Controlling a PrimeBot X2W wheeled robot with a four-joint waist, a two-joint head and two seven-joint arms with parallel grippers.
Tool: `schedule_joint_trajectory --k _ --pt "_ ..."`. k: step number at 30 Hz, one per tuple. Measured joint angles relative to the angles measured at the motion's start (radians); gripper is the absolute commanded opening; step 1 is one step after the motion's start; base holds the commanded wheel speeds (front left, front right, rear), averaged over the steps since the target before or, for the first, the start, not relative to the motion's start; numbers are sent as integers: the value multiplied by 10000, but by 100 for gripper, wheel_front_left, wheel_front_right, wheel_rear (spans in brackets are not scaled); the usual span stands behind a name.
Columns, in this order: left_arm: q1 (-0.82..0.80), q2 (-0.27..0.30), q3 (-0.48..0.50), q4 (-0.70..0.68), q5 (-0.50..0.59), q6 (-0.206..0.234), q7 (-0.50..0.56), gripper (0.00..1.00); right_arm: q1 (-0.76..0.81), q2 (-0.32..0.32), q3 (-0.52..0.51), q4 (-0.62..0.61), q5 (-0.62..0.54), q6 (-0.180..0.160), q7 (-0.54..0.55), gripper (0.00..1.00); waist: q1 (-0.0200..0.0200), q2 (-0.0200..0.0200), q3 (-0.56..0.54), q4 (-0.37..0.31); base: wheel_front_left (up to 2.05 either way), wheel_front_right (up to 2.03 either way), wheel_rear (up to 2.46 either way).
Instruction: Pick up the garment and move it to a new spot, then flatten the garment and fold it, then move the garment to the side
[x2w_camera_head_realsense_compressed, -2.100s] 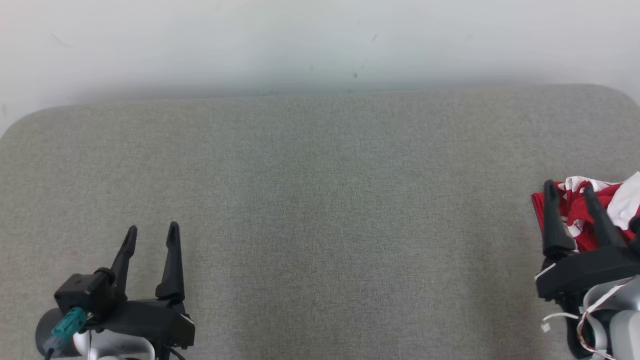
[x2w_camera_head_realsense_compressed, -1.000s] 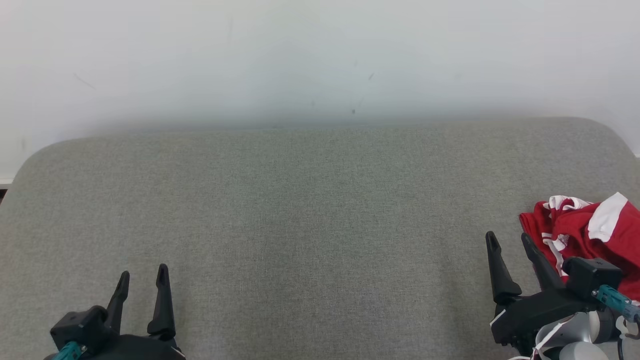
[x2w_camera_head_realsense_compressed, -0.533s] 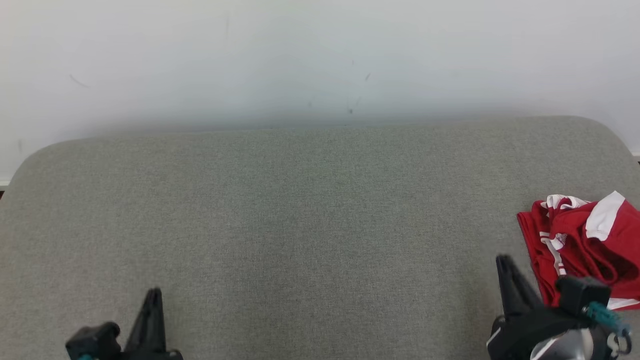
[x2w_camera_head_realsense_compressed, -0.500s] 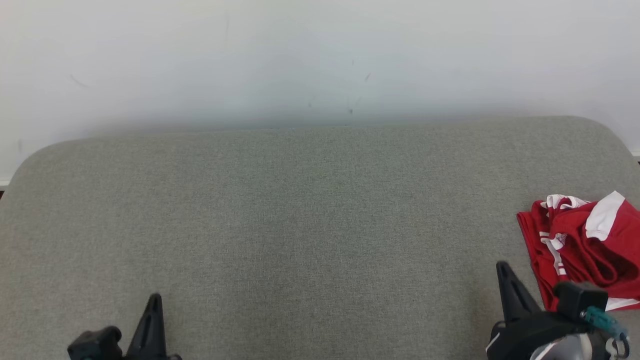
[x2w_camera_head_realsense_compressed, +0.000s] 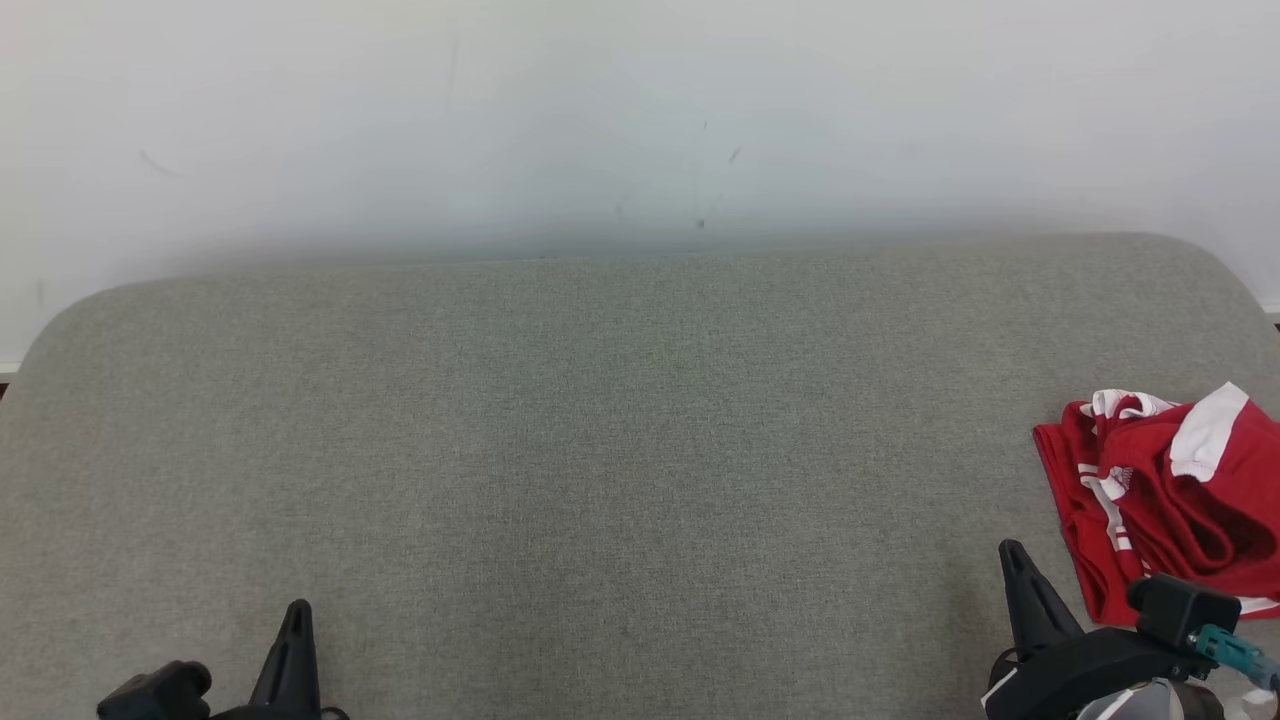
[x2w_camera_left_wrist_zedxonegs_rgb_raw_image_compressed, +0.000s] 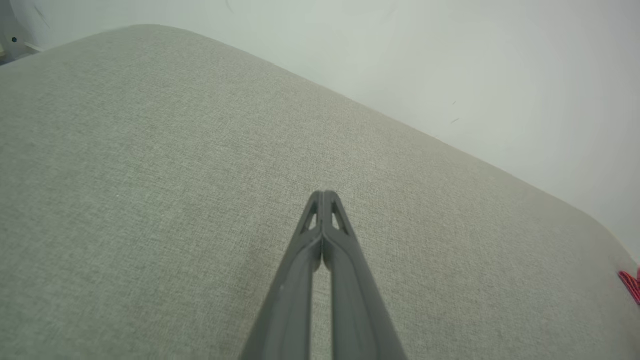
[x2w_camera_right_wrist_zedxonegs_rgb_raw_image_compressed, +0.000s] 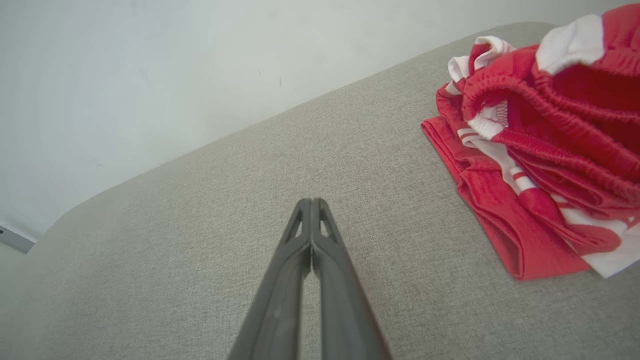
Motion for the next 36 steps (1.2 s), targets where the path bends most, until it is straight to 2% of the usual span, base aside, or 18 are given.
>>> schedule_joint_trajectory --k 36 --pt "-222 -286 995 77 -4727 -788 982 0 -367 -2 -330 316 4658 341 529 0 1 0 -26 -18 0 0 0"
